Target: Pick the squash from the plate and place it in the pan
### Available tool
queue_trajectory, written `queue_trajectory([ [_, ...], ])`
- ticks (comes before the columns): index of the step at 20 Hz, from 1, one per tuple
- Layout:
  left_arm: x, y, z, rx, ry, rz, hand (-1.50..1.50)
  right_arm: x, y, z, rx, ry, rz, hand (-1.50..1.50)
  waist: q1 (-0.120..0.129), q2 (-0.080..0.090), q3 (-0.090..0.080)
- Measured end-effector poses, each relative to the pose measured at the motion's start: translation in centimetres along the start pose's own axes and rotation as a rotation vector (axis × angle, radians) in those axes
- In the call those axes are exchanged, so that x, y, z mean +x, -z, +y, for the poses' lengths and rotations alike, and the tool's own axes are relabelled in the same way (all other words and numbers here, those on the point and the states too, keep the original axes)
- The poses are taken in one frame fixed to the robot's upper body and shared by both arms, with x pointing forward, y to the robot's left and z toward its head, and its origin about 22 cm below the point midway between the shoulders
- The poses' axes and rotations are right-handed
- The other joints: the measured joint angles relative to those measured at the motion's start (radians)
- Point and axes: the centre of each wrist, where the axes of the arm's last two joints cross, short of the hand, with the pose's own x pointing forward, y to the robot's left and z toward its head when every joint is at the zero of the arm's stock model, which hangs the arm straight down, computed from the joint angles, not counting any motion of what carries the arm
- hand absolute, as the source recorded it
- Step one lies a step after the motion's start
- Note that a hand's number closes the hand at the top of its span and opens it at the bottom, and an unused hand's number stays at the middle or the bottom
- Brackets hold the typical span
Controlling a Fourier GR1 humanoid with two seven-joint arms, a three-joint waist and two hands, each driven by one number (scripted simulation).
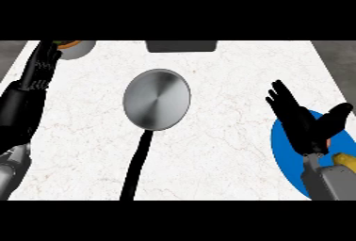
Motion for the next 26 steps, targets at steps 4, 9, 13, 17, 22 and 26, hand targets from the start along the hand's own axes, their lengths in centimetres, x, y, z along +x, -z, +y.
queue_trajectory([
  [4, -3.2, -2.1, 0.7, 0.045, 0.021, 0.214, 0.0, 3.1, 0.3, -1.5, 0.132, -0.007, -0.134, -1.5, 0.018, 0.012, 0.008],
  [9, -7.3, -6.2, 2.0, 0.114, 0.053, 0.528, 0.0, 8.1, -0.1, -5.1, 0.113, -0.184, -0.35, 1.5, 0.003, 0.017, 0.004],
  [13, -9.5, -8.9, 2.6, 0.166, 0.051, 0.722, 0.0, 5.8, -1.4, -10.5, -0.103, -0.067, -0.425, -1.5, -0.005, 0.024, 0.012],
  [17, -10.2, -9.3, 2.5, 0.169, 0.048, 0.804, 0.0, 2.8, -3.9, -15.4, -0.096, -0.053, -0.526, -1.5, 0.008, 0.021, 0.013],
  [22, -10.4, -9.1, 2.4, 0.16, 0.044, 0.842, 0.0, 3.6, -6.6, -20.8, -0.032, -0.205, -0.552, -1.5, 0.022, 0.018, 0.012],
  [26, -10.2, -8.5, 2.4, 0.152, 0.048, 0.85, 0.0, 7.3, -7.0, -22.5, 0.009, -0.412, -0.485, -1.5, 0.03, 0.016, 0.011],
])
